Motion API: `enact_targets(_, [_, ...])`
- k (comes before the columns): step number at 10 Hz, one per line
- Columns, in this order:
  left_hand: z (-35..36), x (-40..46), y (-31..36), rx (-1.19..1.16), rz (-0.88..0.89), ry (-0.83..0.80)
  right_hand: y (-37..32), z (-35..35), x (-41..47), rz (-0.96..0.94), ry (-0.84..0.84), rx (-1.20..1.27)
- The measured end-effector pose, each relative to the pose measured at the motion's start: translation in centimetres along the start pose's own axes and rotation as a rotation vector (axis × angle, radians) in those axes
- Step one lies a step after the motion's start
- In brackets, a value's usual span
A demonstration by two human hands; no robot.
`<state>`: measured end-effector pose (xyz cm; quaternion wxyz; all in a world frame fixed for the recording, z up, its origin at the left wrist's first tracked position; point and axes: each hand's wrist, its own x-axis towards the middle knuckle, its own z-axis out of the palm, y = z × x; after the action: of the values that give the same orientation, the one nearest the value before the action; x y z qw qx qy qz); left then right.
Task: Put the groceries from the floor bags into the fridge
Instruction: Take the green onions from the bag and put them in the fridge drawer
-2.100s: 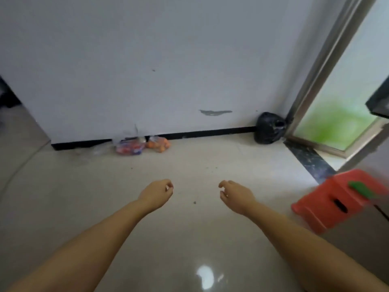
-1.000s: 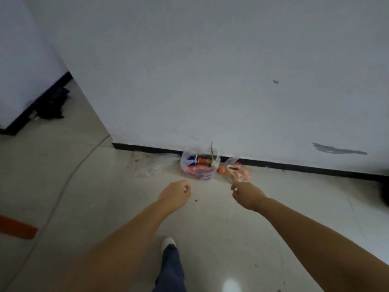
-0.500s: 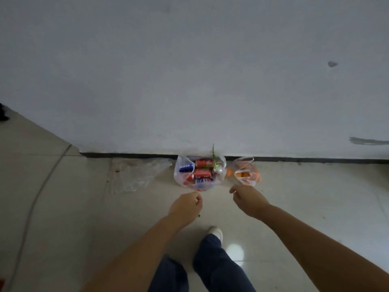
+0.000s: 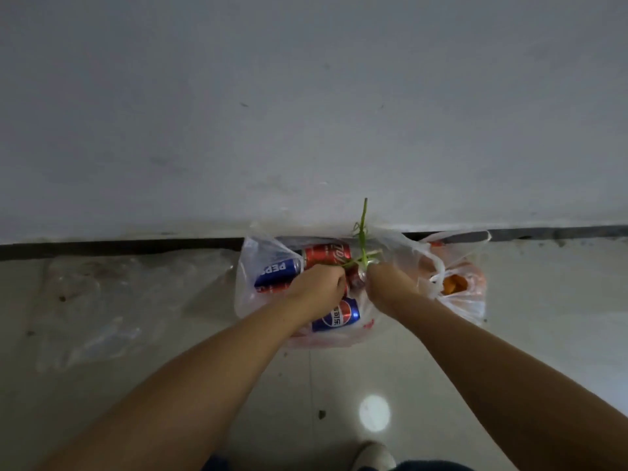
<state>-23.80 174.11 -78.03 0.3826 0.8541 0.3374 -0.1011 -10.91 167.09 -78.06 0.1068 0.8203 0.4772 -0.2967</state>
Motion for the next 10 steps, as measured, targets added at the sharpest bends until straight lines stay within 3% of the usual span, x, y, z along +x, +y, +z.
enact_targets(1, [2.3,5.2,-1.9,0.233,0.301,0.060,2.8,1.1,4.5,0.042,0.066,-0.018])
enact_targets(2, [4.5,9.1,-3.3,0.496,0.654,0.037,4.6,1.4,7.6,0.085,0.167,0.116])
enact_targets(3, [6.0,10.2,-4.0,0.590,0.973,0.085,4.5,0.6,8.2,0.100,0.181,0.189])
enact_targets(4, [6.7,9.5,-3.7,0.636,0.758,0.227,4.1,0.8,7.4,0.080,0.095,0.079])
enact_targets(5, [7.1,10.4,-4.3,0.465,0.323,0.083,4.9,0.9,7.5,0.095,0.110,0.201])
enact_targets(6, [8.0,12.3,-5.6,0.264,0.223,-0.053,6.5,1.0,8.8,0.073,0.233,0.293])
enact_targets(7, [8.9,13.3,-5.5,0.195,0.231,-0.096,6.8,1.2,8.8,0.098,0.232,0.383])
enact_targets(10, [7.7,14.5,-6.9,-0.023,0.231,-0.065,7.2,2.4,7.8,0.139,0.116,0.274])
